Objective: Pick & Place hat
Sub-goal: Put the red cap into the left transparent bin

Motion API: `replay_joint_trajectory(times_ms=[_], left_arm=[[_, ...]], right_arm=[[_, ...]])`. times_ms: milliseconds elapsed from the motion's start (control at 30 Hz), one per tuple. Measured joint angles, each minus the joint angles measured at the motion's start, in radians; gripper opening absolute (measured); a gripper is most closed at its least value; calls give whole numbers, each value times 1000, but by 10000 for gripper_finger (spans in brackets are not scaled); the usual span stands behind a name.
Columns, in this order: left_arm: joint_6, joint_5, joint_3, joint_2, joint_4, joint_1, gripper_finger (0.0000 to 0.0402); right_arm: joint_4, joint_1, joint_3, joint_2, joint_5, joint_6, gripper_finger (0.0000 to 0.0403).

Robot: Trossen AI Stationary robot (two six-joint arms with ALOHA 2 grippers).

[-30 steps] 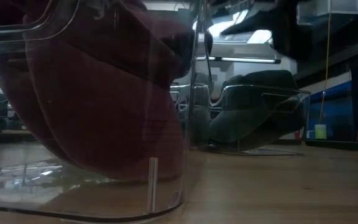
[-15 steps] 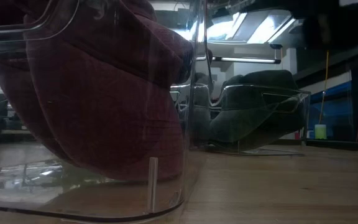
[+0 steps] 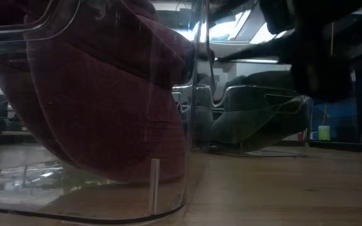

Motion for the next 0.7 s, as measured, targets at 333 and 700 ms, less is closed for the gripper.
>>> replay_joint_trajectory(times_ms=[333,700], left_arm=[[0,0,0,0,0,0,209],[0,0,0,0,0,0,208]], right_arm=[[51,-48,-14,27,40,-63,171],[88,-50,-14,26,61,-69,142]])
